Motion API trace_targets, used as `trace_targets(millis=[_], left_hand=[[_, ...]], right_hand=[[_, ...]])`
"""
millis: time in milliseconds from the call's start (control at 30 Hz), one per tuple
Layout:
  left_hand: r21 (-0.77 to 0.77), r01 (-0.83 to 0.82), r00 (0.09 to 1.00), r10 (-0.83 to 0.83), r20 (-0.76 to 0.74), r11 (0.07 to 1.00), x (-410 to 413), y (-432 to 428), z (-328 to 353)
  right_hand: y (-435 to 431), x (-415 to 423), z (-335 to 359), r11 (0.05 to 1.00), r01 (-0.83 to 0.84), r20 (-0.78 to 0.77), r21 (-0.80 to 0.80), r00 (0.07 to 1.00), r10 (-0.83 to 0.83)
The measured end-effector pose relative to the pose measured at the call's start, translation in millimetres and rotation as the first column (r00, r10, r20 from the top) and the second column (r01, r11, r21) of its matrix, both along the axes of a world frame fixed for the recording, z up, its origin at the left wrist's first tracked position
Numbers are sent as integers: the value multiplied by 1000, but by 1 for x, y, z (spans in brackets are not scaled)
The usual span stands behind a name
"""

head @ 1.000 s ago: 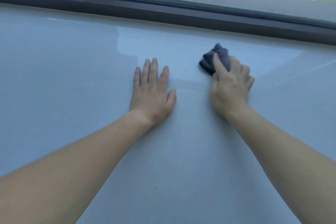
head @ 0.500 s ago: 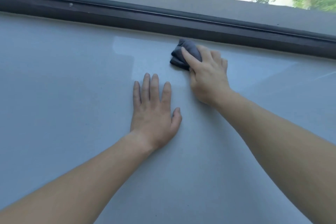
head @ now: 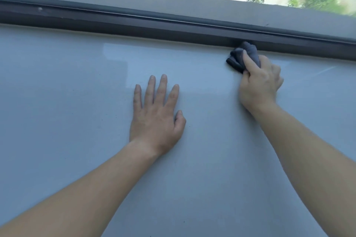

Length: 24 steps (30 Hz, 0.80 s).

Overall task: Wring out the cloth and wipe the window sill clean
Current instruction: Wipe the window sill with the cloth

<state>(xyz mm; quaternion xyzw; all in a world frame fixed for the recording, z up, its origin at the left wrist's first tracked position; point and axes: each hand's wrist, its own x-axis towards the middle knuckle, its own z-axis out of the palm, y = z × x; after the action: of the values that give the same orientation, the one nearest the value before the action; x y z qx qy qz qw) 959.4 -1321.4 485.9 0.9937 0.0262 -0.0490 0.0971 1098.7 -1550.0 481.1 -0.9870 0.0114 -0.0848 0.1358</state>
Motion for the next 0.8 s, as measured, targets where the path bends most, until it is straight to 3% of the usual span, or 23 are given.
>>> trace_targets(millis=[67, 167, 200, 333, 400, 533, 600, 667, 733, 800], left_hand=[[9, 0, 1000, 0, -4, 1000, 1, -2, -2], [17, -8, 1000, 8, -7, 1000, 1, -5, -2], [16, -15, 1000, 16, -7, 1000, 1, -6, -2], [-21, -38, 999, 39, 4, 999, 2, -9, -2], [-86, -44, 998, 47, 32, 995, 1, -8, -1], [-152, -50, 988, 71, 138, 987, -14, -15, 7], [-158, -72, 984, 96, 152, 985, -29, -29, 10], [-180, -104, 984, 128, 126, 978, -50, -47, 12], [-184, -132, 984, 151, 94, 974, -73, -65, 13], [-171, -138, 986, 151, 66, 976, -92, -78, 12]], right_hand=[[14, -19, 0, 997, -80, 5, 0, 997, 80], [-1, -28, 3, 919, -389, -41, -72, 921, 387], [-13, -18, 5, 914, -396, -53, -88, 918, 393], [-18, -2, 1, 996, -86, -60, -19, 995, 84], [-6, -36, 1, 975, -219, -44, -18, 975, 218], [-25, -85, 6, 797, -604, -96, -31, 795, 599], [-38, -65, 6, 824, -563, -93, -68, 826, 556], [-44, -36, 3, 942, -332, -60, -53, 942, 329], [-39, -32, 6, 987, -159, -64, 8, 985, 159], [-29, -63, 7, 967, -253, -64, 15, 965, 253]])
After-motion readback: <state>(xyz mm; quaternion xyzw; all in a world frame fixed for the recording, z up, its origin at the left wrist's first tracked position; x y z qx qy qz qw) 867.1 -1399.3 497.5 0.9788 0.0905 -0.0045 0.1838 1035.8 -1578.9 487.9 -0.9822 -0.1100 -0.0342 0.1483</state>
